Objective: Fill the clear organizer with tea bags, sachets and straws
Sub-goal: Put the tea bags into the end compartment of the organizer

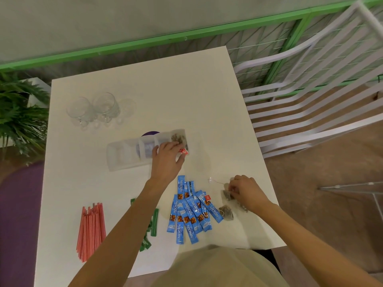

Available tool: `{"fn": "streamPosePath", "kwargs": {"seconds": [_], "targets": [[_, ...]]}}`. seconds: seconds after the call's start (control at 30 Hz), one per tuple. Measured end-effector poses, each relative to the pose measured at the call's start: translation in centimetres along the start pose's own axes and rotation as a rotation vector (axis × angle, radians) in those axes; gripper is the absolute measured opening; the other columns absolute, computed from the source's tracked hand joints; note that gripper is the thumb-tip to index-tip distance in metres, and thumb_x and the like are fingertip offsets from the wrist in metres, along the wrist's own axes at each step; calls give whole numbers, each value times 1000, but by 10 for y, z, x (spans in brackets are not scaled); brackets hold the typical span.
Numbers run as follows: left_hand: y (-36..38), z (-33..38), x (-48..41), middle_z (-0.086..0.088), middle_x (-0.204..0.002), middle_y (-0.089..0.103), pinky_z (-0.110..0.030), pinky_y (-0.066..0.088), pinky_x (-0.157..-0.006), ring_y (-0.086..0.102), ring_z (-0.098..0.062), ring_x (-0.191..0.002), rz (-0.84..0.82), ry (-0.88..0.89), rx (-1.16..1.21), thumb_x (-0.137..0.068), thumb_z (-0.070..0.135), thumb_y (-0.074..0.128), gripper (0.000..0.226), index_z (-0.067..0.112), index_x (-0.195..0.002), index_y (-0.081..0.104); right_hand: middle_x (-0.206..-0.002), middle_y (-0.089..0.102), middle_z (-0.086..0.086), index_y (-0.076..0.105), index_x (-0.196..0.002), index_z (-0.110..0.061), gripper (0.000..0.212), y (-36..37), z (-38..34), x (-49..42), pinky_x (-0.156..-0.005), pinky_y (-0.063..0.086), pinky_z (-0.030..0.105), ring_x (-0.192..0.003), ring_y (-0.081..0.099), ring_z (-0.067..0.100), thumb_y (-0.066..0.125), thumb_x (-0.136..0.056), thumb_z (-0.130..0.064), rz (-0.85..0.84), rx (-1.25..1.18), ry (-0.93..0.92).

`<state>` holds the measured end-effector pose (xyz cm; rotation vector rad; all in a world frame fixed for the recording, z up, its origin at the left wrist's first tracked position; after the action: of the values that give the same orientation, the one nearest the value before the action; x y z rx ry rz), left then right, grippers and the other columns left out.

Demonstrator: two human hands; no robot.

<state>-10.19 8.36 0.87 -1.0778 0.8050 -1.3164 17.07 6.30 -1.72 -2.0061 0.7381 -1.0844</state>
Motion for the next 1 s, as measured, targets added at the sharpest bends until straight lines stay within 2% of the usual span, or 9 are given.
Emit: {"fn": "streamPosePath", "kwargs": {"seconds": [0.2, 0.33, 0.4, 0.47, 0.53, 0.6, 0.7, 0.8, 1.0], "targets": [[-1, 2, 0, 1, -135, 56, -47, 28, -110, 46, -22, -127, -9, 4, 23, -92, 31, 58, 37, 22, -128, 60, -87, 58, -3, 65, -83, -15, 3, -15, -5, 10, -74, 44, 25, -86, 55, 16, 63, -85, -14, 54, -273, 85], [-10, 13, 17, -1, -134, 56, -42, 31, -106, 47, -23, -126, 99, 18, 167, -89, 20, 61, 40, 18, -129, 58, -79, 65, -6, 64, -77, -15, 9, -26, -8, 16, -66, 42, 13, -78, 60, 8, 63, -84, -9, 115, -462, 130], [-14, 25, 32, -1, -132, 57, -38, 32, -104, 47, -20, -123, 134, 56, 245, -89, 17, 59, 38, 17, -127, 58, -75, 66, -8, 64, -75, -16, 11, -30, -10, 19, -64, 43, 12, -74, 61, 5, 65, -84, -10, 133, -549, 132], [-13, 37, 48, 3, -129, 59, -33, 34, -104, 48, -11, -120, 61, 67, 354, -92, 18, 58, 33, 19, -125, 60, -74, 68, -6, 65, -75, -16, 11, -32, -13, 20, -65, 46, 16, -73, 63, 7, 66, -84, -10, 136, -626, 130], [-6, 48, 63, 8, -123, 61, -31, 40, -102, 53, -5, -114, -102, 21, 521, -94, 22, 59, 30, 23, -123, 61, -75, 69, -5, 65, -75, -16, 11, -33, -16, 21, -66, 50, 19, -73, 64, 9, 67, -83, -9, 130, -682, 128], [3, 57, 75, 13, -115, 65, -34, 50, -95, 59, -3, -103, -234, -31, 679, -92, 25, 62, 30, 25, -122, 62, -75, 69, -4, 65, -76, -17, 11, -33, -20, 22, -66, 51, 20, -72, 64, 8, 68, -83, -9, 125, -722, 120], [11, 71, 86, 14, -107, 68, -30, 55, -84, 64, -3, -92, -338, -94, 819, -88, 25, 68, 32, 25, -120, 63, -73, 69, -4, 66, -75, -18, 12, -32, -26, 22, -68, 52, 23, -73, 65, 11, 70, -82, -9, 123, -781, 111], [14, 79, 91, 12, -101, 70, -17, 53, -74, 66, -5, -87, -375, -107, 854, -84, 25, 73, 31, 26, -115, 66, -73, 69, -4, 67, -75, -17, 11, -31, -30, 22, -68, 51, 25, -73, 65, 13, 71, -81, -8, 122, -832, 118], [12, 82, 90, 7, -92, 72, -14, 50, -67, 64, -2, -74, -279, -169, 893, -84, 14, 73, 19, 17, -103, 73, -75, 71, 0, 69, -78, -14, 6, -28, -38, 22, -62, 46, 19, -70, 64, 10, 73, -81, -11, 107, -897, 108]]}}
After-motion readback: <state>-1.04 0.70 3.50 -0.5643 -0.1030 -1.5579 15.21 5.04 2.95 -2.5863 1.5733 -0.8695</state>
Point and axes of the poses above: each hand's wrist, its own x-axis away from the middle knuckle, its own y-axis out of the palm, z = x × y, the point moved 3 cm from there along -x, towards the middle knuckle
